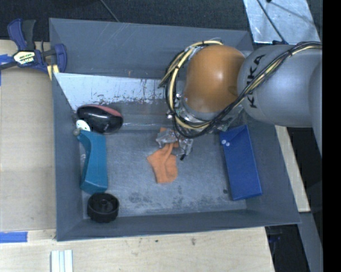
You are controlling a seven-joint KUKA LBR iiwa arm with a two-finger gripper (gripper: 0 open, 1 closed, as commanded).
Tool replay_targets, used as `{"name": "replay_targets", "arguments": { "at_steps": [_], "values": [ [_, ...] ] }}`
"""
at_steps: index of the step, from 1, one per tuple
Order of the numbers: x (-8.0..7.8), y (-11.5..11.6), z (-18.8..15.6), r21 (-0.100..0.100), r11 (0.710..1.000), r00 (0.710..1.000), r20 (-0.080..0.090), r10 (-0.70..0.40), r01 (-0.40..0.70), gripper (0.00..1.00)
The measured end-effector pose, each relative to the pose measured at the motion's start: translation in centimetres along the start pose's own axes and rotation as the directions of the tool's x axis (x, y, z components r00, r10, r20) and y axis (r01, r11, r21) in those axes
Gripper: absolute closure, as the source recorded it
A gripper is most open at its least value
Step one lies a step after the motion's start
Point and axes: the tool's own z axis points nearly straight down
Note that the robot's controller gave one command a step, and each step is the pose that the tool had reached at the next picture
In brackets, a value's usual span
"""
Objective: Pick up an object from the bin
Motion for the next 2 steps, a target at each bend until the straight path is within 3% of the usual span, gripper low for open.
{"name": "replay_targets", "arguments": {
  "at_steps": [2],
  "values": [
    [0.01,0.02,-0.64,-0.001,1.000,1.000,-0.001,0.001,-0.001,1.00]
  ]
}}
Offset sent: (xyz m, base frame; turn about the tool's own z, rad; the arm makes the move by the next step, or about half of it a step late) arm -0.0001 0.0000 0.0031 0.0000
